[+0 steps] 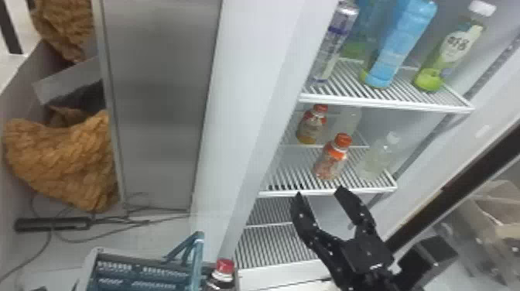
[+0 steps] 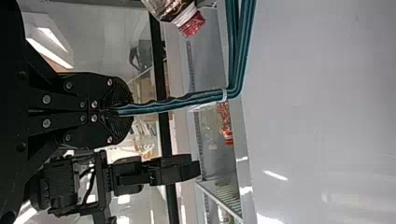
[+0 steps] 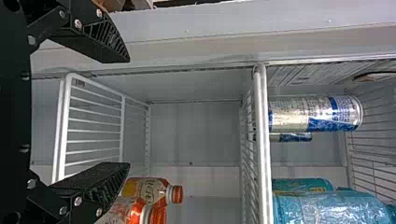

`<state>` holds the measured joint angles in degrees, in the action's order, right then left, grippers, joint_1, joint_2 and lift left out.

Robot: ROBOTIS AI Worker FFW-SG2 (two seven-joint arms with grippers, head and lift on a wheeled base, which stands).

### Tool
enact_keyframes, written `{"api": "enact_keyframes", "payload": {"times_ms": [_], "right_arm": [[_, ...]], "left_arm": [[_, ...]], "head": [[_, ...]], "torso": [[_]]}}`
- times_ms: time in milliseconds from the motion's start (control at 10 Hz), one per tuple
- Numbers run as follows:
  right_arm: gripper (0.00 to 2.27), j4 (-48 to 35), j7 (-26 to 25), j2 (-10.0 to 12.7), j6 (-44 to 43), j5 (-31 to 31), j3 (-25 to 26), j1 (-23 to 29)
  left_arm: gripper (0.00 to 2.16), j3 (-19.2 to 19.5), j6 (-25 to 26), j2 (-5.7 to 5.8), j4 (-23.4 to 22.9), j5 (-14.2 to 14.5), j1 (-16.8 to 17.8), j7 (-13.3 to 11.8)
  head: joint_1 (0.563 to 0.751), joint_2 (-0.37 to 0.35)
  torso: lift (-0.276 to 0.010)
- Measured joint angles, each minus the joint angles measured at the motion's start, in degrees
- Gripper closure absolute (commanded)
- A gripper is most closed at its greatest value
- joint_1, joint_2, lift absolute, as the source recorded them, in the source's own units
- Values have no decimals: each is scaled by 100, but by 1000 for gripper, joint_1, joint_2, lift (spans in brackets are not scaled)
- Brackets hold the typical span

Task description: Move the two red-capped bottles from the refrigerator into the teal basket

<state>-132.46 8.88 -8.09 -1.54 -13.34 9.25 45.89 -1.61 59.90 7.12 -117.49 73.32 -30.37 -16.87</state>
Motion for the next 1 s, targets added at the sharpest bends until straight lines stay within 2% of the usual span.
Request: {"api": "enact_keyframes", "payload": {"times_ms": [1000], "right_arm": [[248,-42,0,18,-1,29,30,21]], "left_arm": [[1159,1,12,0,0,4,-14,0]], "head": [[695,-350]], "torso": [[-224]]}}
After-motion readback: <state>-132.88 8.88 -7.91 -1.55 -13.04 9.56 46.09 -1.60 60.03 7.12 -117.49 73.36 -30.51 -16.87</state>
